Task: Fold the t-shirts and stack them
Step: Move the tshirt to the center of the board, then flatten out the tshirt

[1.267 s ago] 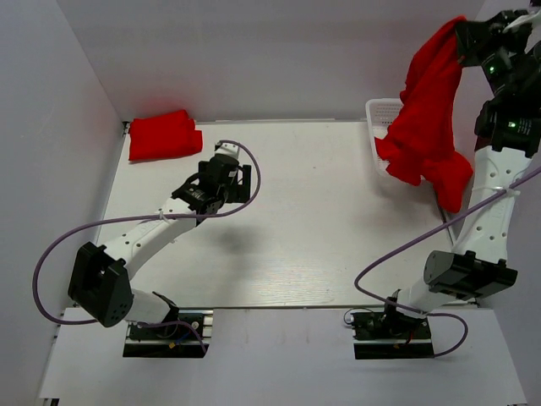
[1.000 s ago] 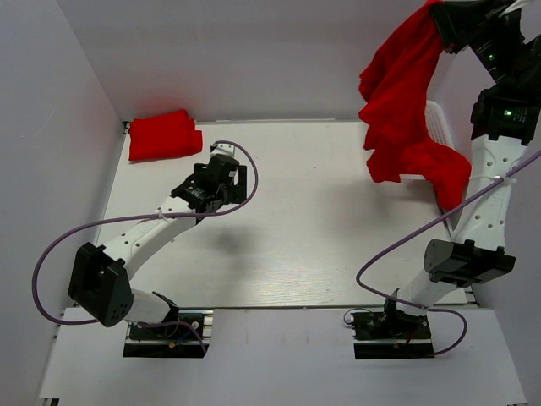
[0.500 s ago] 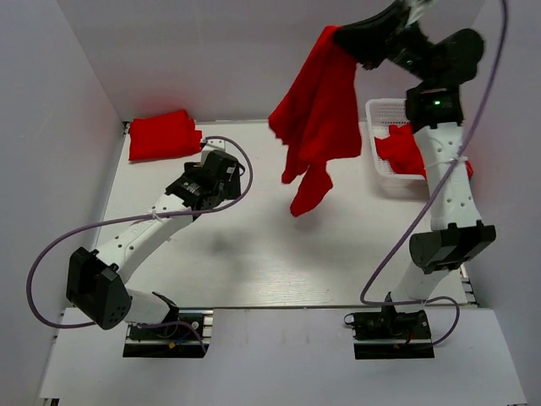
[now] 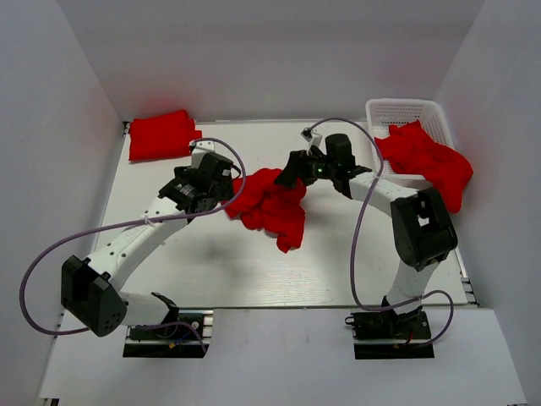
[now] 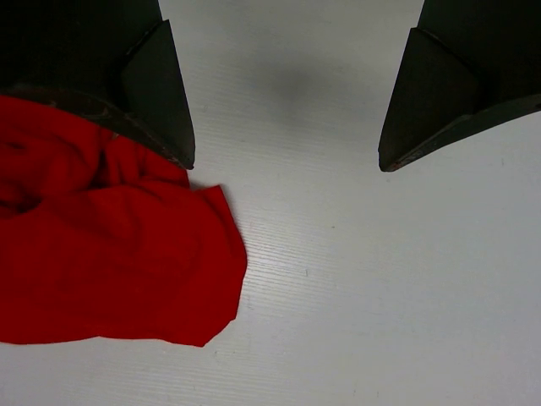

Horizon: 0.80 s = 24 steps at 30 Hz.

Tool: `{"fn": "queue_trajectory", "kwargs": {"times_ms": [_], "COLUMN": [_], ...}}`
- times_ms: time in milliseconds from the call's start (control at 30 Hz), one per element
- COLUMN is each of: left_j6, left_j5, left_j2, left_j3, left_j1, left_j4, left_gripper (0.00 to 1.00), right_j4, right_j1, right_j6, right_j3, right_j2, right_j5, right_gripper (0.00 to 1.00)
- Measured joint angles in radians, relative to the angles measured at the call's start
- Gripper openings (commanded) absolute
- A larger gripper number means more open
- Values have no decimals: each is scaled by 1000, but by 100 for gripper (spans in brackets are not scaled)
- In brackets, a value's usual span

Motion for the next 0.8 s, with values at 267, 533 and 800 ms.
{"fn": "queue_trajectory", "kwargs": {"times_ms": [267, 533, 800], "left_j6": [24, 137, 203], "left_j5": [63, 210, 359], "left_j2": [29, 138, 143], "left_j3": [-2, -23, -158], "left_j1": [0, -8, -8], "left_j4": [10, 75, 177], "left_gripper": [100, 100, 100], "right_j4": [-162, -345, -510], "right_j1": [20, 45, 64], "right_j6": [-130, -199, -141], "right_j3": [51, 100, -47], "right_j2": [-39, -157, -288], "right_j5": [305, 834, 929], "right_gripper": [90, 90, 90]}}
